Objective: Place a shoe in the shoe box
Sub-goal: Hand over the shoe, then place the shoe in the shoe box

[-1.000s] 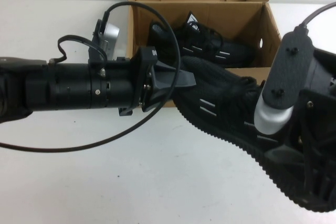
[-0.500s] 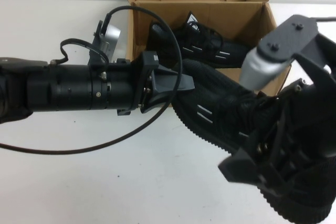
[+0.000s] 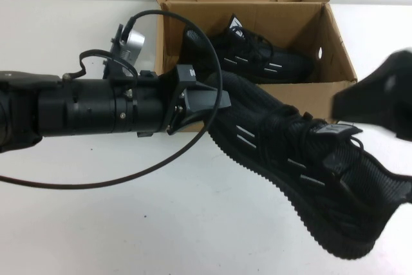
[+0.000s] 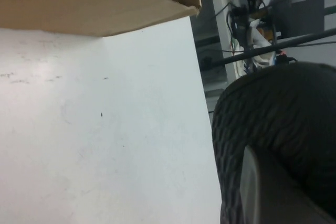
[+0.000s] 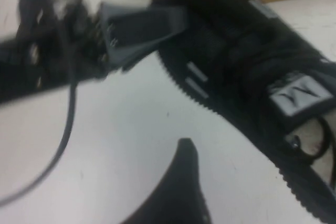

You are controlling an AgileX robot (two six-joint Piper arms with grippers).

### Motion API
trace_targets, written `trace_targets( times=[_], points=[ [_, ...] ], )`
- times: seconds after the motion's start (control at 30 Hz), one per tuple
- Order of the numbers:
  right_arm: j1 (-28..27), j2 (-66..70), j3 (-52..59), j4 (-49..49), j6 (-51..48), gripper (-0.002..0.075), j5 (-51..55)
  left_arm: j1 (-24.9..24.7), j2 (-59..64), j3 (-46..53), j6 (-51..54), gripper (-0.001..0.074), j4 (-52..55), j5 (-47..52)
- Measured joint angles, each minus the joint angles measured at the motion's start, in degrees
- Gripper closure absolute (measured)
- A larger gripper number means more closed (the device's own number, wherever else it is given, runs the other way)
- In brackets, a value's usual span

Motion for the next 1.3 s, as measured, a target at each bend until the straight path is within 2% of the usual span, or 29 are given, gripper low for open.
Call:
trace_targets(
  times=[0.13,0.27,0.57,0.83,0.93,1.2,1.27,1.3],
  points=[
    [0.00,-1.59,1.21,-4.58,16.67,0.0117,0.14,0.00,0.00,0.00,0.55,0.0617,-0.11,-1.59],
    [0.00,-1.95,5.04,-5.25,28.32,0.0118,-3.03,0.00,0.00,0.00,1.04,0.0617,-0.19,-3.00],
    [0.00,-1.95,17.70,-7.07,50.24,0.0118,-21.16,0.00,0.00,-1.82,1.16,0.0617,-0.24,-1.65],
    [0.00,-1.84,25.64,-20.88,69.19,0.0118,-32.62,-0.02,0.00,-2.15,1.40,0.0617,-0.13,0.13],
    [0.00,-0.94,26.62,-23.51,73.00,0.0118,-37.83,-0.02,0.00,-2.20,1.40,0.0617,-0.13,0.42],
    [0.00,5.97,26.99,-25.16,74.41,0.0123,-48.22,-0.02,0.00,-2.20,1.62,0.0617,0.40,1.70],
    [0.00,8.22,26.99,-25.70,74.41,0.0158,-50.45,-0.02,0.00,-2.20,1.84,0.0617,0.82,1.70],
    [0.00,9.28,26.99,-26.66,74.41,0.0202,-51.66,-0.02,0.00,-2.20,1.99,0.0617,0.95,1.70]
  ],
)
